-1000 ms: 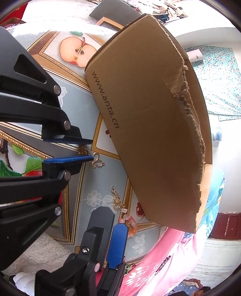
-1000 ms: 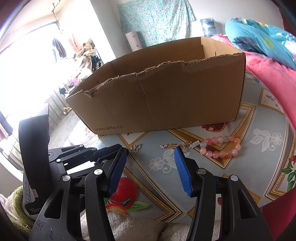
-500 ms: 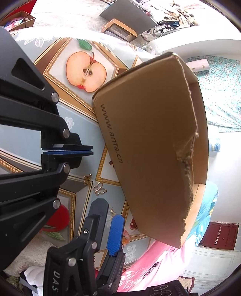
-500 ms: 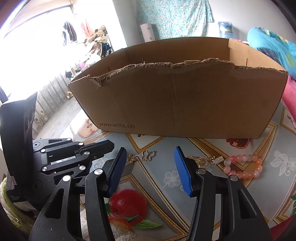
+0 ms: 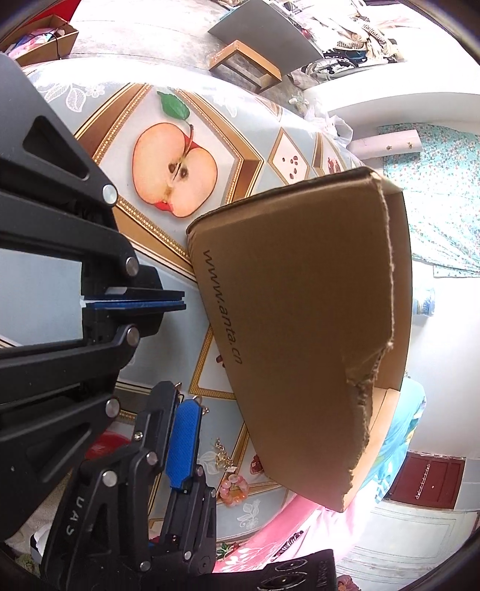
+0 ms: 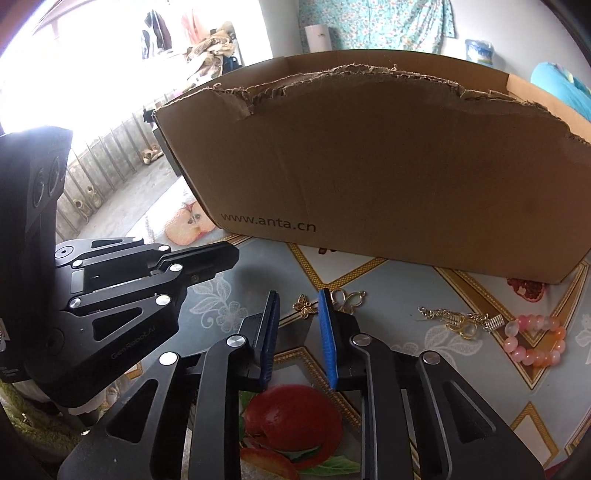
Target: Organize jewelry
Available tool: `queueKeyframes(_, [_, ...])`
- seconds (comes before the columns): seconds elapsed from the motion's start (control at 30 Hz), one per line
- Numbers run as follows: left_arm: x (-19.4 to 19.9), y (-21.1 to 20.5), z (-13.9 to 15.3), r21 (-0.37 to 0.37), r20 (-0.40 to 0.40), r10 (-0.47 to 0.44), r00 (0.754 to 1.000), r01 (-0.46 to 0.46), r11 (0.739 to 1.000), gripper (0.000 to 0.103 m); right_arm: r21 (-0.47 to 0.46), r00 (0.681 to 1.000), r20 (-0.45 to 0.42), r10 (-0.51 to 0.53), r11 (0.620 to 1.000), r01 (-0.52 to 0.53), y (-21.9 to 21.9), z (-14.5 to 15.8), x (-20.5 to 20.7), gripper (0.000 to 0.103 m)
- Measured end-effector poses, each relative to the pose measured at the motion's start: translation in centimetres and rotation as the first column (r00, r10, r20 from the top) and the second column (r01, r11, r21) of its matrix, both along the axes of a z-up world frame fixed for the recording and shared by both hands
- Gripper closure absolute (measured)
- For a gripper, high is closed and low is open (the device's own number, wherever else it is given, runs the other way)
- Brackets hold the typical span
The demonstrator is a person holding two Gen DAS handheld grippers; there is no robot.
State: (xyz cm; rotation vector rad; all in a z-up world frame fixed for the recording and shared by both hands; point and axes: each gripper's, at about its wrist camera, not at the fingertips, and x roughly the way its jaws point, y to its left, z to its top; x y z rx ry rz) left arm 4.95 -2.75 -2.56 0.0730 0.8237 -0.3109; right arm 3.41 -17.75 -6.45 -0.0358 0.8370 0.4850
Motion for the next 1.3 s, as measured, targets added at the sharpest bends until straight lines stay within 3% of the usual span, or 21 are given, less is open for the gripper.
queueKeyframes(0.3, [0.3,-0.1,-0.3,-0.017,-0.009,-0.004,1.0,0.004,1.0,0.103,-0.095,0.998,0.066,-0.025,0.995,0.032,1.7,0.0,-0.9,0.088])
queueKeyframes(0.47, [0.3,0.2,-0.2,-0.02,-0.006,0.0,1.0,0.0,1.0,0.103,-0.087,0.998,0.041,-0.055,0.994,0.059,1.9,0.0,-1.4,0.088])
queueKeyframes(0.9, [0.4,0.3,-0.1,-0.019,-0.008,0.004,1.0,-0.004,1.0,0.103,-0.117,0.996,0.086,-0.029,0.992,0.039,3.1,0.0,-1.9,0.091])
queueKeyframes(1.3, [0.2,-0.1,0.1,-0.007,0.004,0.0,1.0,0.0,1.0,0.103,-0.088,0.999,0.04,0.001,0.996,0.002,2.0,0.2,-0.7,0.093])
